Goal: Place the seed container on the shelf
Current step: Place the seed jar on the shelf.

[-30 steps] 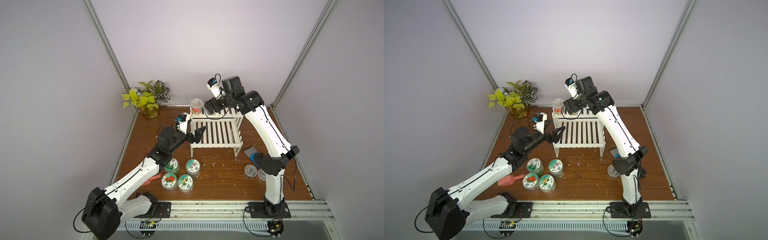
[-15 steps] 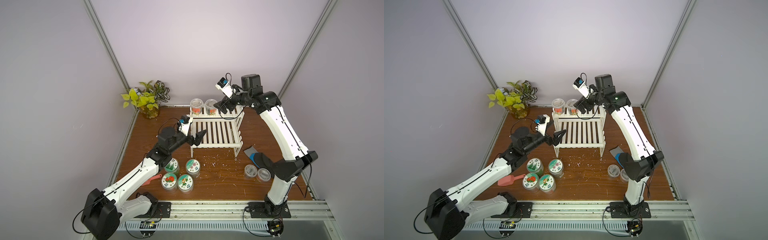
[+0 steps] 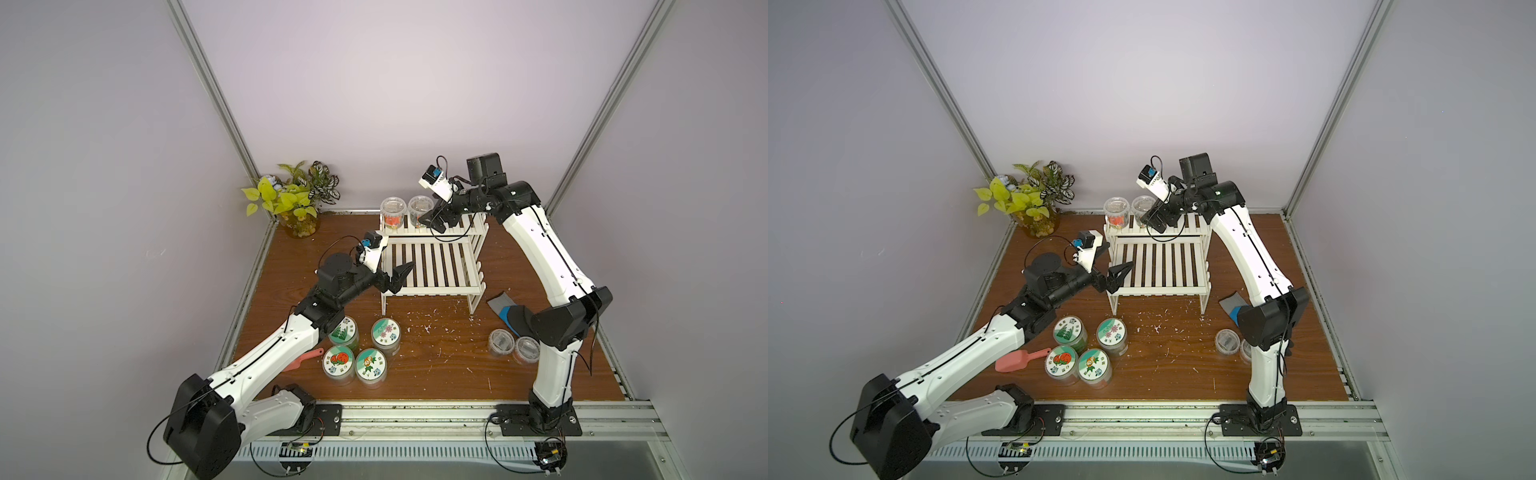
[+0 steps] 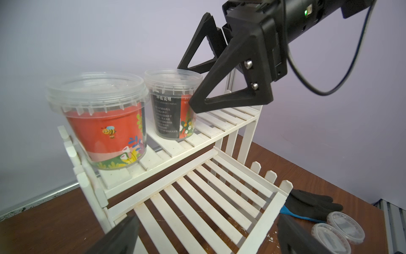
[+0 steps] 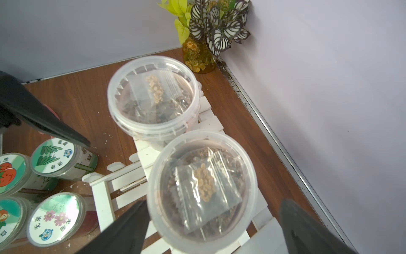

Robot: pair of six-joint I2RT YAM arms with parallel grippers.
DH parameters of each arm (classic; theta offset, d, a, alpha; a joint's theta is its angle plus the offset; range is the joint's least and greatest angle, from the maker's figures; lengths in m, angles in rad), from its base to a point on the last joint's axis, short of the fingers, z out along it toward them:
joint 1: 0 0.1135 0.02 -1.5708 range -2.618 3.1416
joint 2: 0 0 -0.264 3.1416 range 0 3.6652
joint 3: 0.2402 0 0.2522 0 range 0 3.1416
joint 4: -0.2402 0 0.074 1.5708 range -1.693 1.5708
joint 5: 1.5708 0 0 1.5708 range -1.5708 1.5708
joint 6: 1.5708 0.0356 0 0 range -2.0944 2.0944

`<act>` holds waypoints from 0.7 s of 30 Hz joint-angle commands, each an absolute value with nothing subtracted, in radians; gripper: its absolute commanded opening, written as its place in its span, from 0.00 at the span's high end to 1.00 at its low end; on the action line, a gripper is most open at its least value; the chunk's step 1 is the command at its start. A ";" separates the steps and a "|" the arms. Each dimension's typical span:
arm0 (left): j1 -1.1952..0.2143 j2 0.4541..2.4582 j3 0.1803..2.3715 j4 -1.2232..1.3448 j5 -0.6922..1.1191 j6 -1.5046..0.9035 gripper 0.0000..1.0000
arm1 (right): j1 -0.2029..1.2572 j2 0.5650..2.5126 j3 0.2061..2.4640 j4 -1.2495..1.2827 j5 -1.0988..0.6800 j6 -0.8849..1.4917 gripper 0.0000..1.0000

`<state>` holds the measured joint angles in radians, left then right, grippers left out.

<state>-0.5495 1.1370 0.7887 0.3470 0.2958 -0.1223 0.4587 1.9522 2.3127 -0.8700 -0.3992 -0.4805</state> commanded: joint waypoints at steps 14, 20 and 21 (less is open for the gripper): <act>-0.541 1.129 0.815 0.343 0.308 -0.118 0.00 | 0.462 2.036 2.474 -0.905 -0.527 -0.454 0.01; -0.540 1.124 0.810 0.342 0.302 -0.121 0.00 | 0.463 2.031 2.470 -0.912 -0.548 -0.437 0.11; -0.539 1.124 0.810 0.344 0.301 -0.123 0.00 | 0.463 2.029 2.469 -0.914 -0.549 -0.434 0.14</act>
